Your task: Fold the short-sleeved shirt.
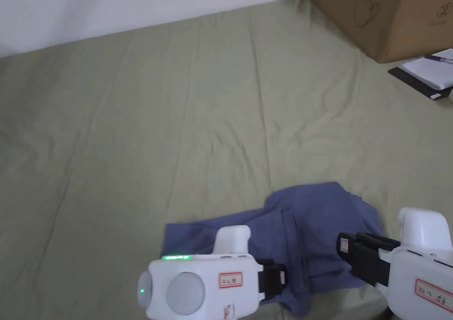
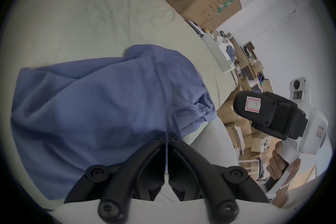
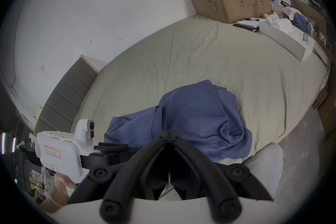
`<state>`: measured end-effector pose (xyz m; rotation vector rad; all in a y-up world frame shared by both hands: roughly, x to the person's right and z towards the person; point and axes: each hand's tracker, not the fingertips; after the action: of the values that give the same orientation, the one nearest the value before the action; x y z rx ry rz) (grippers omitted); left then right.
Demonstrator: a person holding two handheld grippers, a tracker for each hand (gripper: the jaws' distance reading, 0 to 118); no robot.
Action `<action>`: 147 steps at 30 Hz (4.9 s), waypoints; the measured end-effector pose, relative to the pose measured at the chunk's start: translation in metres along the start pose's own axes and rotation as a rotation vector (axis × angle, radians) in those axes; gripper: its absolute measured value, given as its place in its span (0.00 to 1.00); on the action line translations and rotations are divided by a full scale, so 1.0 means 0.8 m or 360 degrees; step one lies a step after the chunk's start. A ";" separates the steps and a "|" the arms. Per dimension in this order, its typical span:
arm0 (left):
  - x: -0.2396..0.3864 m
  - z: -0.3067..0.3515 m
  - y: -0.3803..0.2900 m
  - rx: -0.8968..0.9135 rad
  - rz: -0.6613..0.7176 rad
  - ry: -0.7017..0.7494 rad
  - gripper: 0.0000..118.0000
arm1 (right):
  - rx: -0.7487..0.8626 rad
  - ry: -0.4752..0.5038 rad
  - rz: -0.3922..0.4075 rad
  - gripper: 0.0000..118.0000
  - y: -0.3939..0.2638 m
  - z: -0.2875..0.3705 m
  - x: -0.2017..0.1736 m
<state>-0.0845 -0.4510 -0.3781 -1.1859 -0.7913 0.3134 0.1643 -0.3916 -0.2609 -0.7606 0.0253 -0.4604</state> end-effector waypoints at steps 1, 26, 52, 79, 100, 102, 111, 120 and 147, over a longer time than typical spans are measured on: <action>-0.010 0.016 0.000 0.0047 0.0045 -0.0002 0.02 | 0.0000 0.0002 0.0011 0.00 0.000 0.000 -0.003; -0.235 0.066 -0.017 0.0322 0.0903 -0.0711 0.83 | -0.0148 0.0087 0.0297 0.00 0.006 -0.038 -0.096; -0.282 0.288 -0.058 0.0542 0.0980 0.0177 0.08 | -0.0155 0.0148 0.0322 0.00 0.004 -0.047 -0.106; 0.011 0.045 0.072 -0.0055 0.0300 0.0146 0.88 | -0.0053 -0.0007 0.0046 0.00 0.000 -0.007 0.006; -0.021 0.062 0.054 0.0061 0.0218 0.0260 0.04 | -0.0119 0.0038 0.0073 0.00 -0.005 -0.024 -0.011; -0.016 0.029 0.053 -0.0041 0.0173 0.0270 0.04 | -0.0122 0.0025 0.0070 0.00 -0.005 -0.022 -0.008; 0.002 -0.005 0.041 -0.0129 0.0133 0.0313 0.03 | -0.0144 -0.0014 0.0093 0.00 -0.004 -0.012 -0.013; -0.071 0.153 0.012 0.0294 0.0444 0.0115 0.03 | -0.0252 0.0182 0.0418 0.00 0.003 -0.073 -0.096; -0.211 0.048 0.032 0.0018 0.0687 -0.0375 0.46 | -0.0502 -0.0001 0.0641 0.00 -0.031 -0.198 -0.143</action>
<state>-0.2245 -0.5162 -0.4604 -1.3197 -0.7281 0.8243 0.0224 -0.4646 -0.3760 -1.0373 0.2510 -0.0705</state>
